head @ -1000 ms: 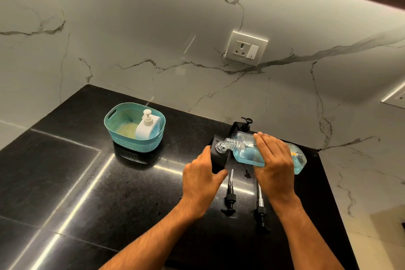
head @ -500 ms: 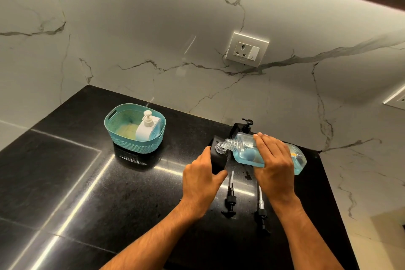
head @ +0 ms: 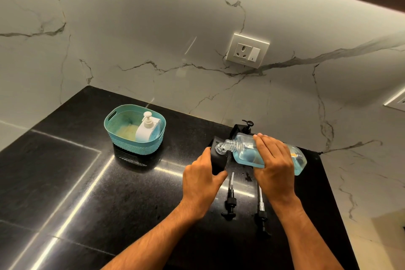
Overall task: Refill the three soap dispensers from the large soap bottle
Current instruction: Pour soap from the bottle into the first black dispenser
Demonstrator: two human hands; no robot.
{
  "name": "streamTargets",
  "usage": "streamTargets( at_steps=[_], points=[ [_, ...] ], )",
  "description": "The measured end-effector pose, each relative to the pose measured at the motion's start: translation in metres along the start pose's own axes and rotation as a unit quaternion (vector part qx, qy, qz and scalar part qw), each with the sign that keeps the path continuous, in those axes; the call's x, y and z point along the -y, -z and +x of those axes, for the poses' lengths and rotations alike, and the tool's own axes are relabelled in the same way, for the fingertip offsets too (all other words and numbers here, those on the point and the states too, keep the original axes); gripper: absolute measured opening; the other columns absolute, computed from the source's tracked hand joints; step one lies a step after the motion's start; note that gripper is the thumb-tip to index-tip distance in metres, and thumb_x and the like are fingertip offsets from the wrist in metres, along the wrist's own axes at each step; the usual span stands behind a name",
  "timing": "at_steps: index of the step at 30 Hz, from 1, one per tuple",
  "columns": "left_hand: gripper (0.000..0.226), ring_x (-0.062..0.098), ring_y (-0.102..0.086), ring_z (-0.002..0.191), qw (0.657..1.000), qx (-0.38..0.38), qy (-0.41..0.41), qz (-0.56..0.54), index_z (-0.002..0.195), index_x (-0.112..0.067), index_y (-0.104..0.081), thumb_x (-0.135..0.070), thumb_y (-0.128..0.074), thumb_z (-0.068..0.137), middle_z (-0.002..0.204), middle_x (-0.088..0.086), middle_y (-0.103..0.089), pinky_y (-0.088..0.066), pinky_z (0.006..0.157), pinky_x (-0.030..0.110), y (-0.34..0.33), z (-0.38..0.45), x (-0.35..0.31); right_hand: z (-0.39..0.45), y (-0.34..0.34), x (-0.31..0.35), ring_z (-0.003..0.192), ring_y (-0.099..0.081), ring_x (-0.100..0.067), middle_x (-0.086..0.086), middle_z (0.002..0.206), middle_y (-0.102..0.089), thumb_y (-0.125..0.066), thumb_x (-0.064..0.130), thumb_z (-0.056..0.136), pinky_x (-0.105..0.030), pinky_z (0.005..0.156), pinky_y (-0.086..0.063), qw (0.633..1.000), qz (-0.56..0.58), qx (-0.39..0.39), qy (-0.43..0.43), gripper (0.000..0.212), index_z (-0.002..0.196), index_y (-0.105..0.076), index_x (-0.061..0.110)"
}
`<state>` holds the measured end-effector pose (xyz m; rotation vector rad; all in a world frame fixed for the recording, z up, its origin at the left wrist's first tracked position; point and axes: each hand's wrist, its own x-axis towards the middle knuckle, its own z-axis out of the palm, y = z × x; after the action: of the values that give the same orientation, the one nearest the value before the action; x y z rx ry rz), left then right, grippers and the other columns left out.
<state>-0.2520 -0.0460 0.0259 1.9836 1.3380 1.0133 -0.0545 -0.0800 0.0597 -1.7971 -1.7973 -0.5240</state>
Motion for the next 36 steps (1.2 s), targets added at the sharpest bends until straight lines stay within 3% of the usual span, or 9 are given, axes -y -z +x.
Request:
streamTargets(
  at_steps=[21, 36],
  points=[
    [0.048, 0.011, -0.069, 0.095, 1.0, 0.002, 0.0, 0.001, 0.127, -0.02, -0.057, -0.033, -0.08, 0.086, 0.11, -0.005, -0.073, -0.06, 0.082, 0.028, -0.0007, 0.001, -0.0021, -0.0007, -0.0013, -0.0035, 0.123, -0.064, -0.037, -0.019, 0.13, -0.068, -0.094, 0.004, 0.064, -0.054, 0.102, -0.053, 1.0, 0.001, -0.004, -0.004, 0.076, 0.134, -0.064, 0.0],
    [0.047, 0.006, -0.067, 0.088, 1.0, -0.011, -0.011, -0.007, 0.124, -0.022, -0.059, -0.034, -0.081, 0.085, 0.105, -0.007, -0.073, -0.058, 0.076, 0.02, -0.0029, 0.003, -0.004, -0.0046, -0.0075, -0.0072, 0.123, -0.063, -0.034, -0.017, 0.13, -0.068, -0.095, 0.005, 0.062, -0.052, 0.102, -0.054, 0.998, 0.049, -0.002, -0.042, 0.081, 0.136, -0.063, 0.002]
  ],
)
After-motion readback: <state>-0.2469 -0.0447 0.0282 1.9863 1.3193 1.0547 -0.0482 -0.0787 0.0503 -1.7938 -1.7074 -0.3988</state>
